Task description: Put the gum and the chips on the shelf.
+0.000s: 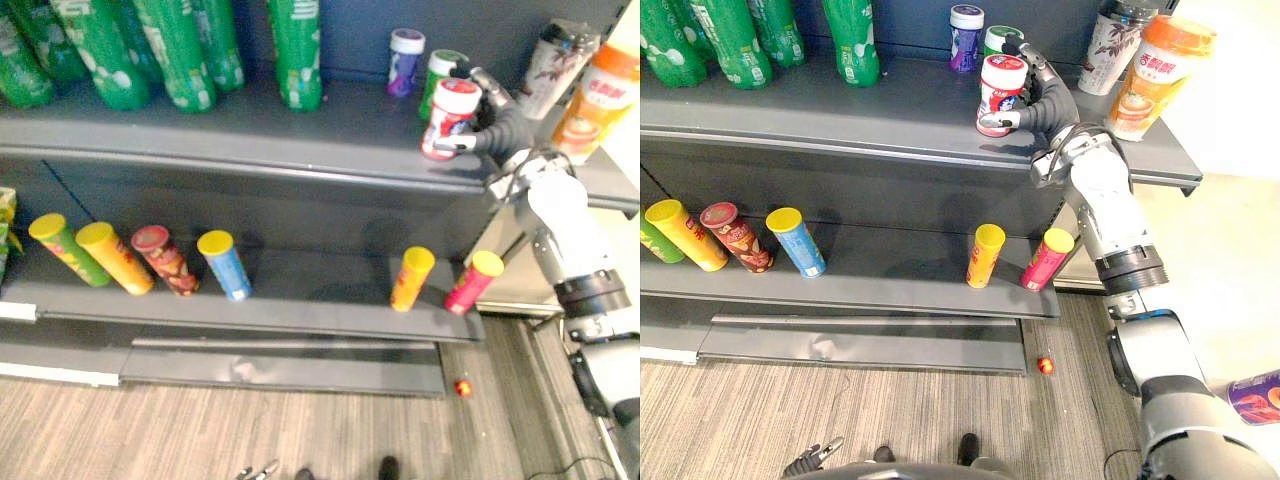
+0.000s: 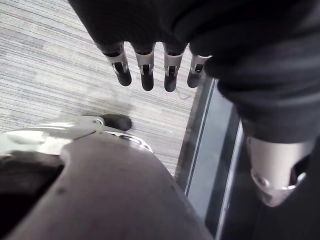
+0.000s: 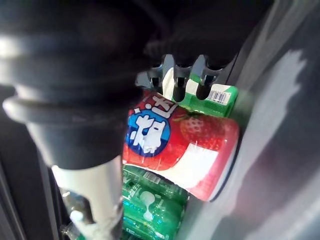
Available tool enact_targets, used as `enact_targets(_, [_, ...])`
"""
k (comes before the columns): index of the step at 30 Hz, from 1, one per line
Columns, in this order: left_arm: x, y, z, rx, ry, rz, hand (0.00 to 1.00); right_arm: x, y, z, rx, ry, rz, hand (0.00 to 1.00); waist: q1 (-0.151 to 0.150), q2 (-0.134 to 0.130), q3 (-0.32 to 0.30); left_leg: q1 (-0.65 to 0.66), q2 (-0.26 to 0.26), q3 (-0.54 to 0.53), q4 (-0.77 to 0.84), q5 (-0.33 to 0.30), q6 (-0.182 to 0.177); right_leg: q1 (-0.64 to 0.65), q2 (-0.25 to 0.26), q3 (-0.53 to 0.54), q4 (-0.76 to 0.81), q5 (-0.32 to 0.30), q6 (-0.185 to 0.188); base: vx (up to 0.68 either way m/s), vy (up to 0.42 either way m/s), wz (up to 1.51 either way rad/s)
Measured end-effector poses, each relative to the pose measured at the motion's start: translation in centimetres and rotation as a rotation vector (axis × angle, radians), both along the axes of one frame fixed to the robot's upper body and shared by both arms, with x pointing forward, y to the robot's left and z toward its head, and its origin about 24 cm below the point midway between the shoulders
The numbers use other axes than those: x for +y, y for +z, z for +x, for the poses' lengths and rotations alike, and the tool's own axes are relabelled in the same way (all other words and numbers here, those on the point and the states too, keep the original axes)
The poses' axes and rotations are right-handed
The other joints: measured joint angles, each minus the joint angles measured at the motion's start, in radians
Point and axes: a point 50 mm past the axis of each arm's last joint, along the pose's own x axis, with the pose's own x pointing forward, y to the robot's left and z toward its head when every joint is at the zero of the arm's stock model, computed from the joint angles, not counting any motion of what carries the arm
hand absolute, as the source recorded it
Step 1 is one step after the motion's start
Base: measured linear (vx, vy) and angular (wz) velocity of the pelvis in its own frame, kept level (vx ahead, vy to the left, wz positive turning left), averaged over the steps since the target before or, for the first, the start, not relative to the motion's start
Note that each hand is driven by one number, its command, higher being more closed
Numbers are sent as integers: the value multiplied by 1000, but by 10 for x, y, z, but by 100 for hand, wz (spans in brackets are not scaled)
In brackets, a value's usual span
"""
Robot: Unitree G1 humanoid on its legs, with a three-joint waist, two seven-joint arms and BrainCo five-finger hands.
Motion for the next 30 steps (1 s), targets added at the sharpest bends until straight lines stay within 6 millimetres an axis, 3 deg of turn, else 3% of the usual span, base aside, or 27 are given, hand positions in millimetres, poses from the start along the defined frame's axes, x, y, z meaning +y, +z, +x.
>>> enact_targets(7, [0,0,1,0,7,6,0,-14,16,-2,-56,-81,84,0,2,0,-1,0,2,-3,0,2,0,-1,3,-1,-7,5,0,0,0,0])
enact_targets(11, [1,0,-1,2,30,16,0,-20,54,-8,-185,-115,164,0,0,1,-1,-1,4,-2,6,3,-1,0,5,0,-16,11,-2,0,0,0])
enact_targets(15, [2,0,-1,1,40,18,0,-24,78,-17,-283,-122,207,0,1,1,-1,-1,3,-5,6,4,-2,2,5,-1,-15,11,-2,0,0,0])
enact_targets(21, [1,0,-2,6,47,26,0,-6,96,-41,-423,-20,267,0,0,7,-5,0,4,-5,1,6,-1,2,5,-2,-14,12,-3,0,0,0])
enact_targets(24, [0,-1,-2,10,47,27,0,10,86,-54,-459,78,319,0,0,8,-10,0,4,-4,1,6,-1,2,5,-1,-13,12,-2,0,0,0])
enact_targets(30, [0,-2,-4,35,47,39,0,73,11,-69,-246,365,347,0,-5,9,-16,13,4,-1,6,6,-1,13,5,2,-13,12,-2,0,0,0])
